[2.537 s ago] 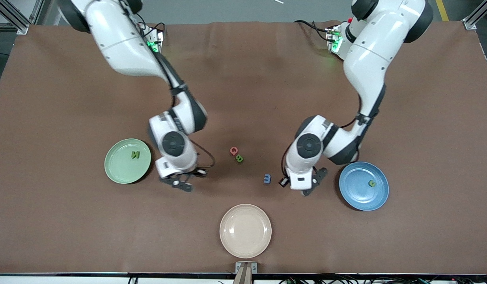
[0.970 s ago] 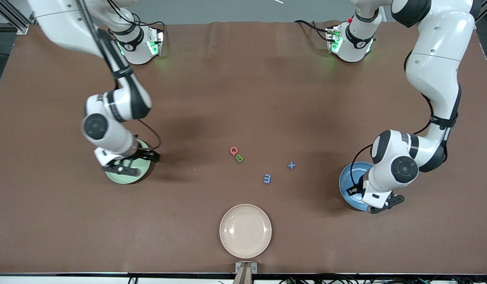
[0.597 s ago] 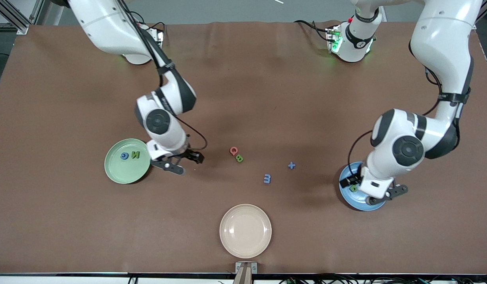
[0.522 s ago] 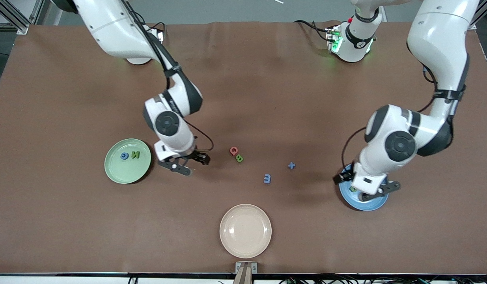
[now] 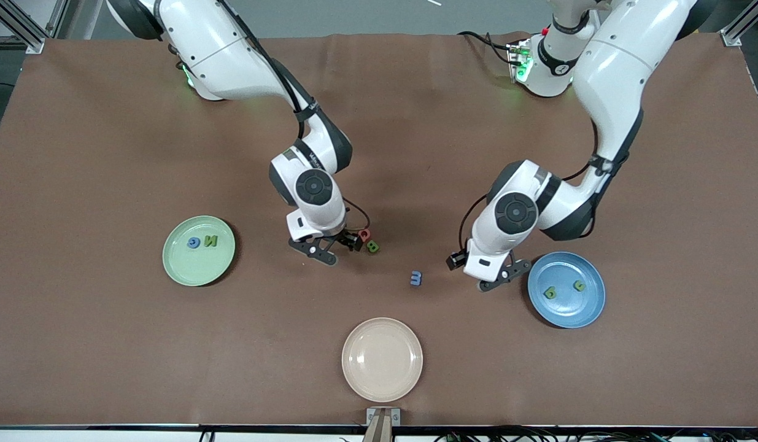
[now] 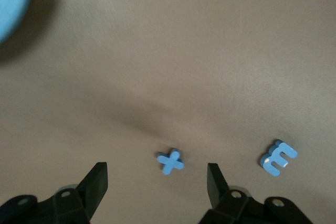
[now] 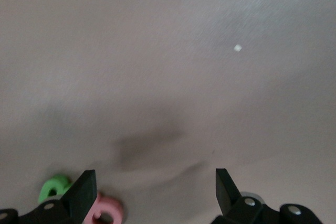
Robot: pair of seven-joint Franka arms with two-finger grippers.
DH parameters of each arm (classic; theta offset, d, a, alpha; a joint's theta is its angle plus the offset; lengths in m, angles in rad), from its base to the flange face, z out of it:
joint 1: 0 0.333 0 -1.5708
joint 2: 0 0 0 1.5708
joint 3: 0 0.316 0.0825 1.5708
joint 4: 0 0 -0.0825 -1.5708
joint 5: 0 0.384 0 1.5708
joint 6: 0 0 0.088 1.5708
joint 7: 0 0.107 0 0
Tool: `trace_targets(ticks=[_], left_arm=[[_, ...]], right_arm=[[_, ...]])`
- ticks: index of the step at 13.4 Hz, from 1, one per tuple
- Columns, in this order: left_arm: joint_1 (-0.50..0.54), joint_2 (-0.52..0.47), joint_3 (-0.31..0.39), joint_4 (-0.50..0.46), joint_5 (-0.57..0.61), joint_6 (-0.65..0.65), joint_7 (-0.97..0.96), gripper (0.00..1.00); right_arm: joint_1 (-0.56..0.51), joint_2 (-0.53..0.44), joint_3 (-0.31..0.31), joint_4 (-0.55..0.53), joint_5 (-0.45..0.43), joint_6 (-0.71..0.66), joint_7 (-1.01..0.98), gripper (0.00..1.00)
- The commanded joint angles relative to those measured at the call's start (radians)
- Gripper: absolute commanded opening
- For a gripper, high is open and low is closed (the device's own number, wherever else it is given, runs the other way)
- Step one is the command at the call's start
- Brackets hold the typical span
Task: Sort upper and lower case letters into plates
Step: 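Grasp blue x with the left gripper while the right gripper grasps the pink letter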
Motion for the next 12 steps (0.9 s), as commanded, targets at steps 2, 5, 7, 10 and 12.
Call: trace_targets(ticks=[2,5,7,10,12], left_arm=[[-0.028,0.046,0.007,0.002,0.018,0.054,-0.159,0.76],[-0.029,0.068,0.007,-0.002,0.021,0.063,-0.210,0.72],[-0.029,0.071,0.007,-0.012,0.033,0.065,-0.212,0.70],[-0.031,0.088,0.008,-0.012,0.059,0.075,-0.212,0.64],[-0.036,0.103,0.008,-0.007,0.061,0.080,-0.212,0.59]], right_arm=[[0.068,0.024,-0.011,0.002,-0.034,0.070,-0.006,1.00],[0.085,0.053,-0.011,0.005,-0.116,0.104,-0.008,0.92],[0.096,0.061,-0.011,0.005,-0.149,0.104,-0.008,0.87],[0.111,0.067,-0.011,0.021,-0.150,0.104,-0.006,0.81],[0.115,0.067,-0.010,0.028,-0.150,0.104,-0.005,0.79]])
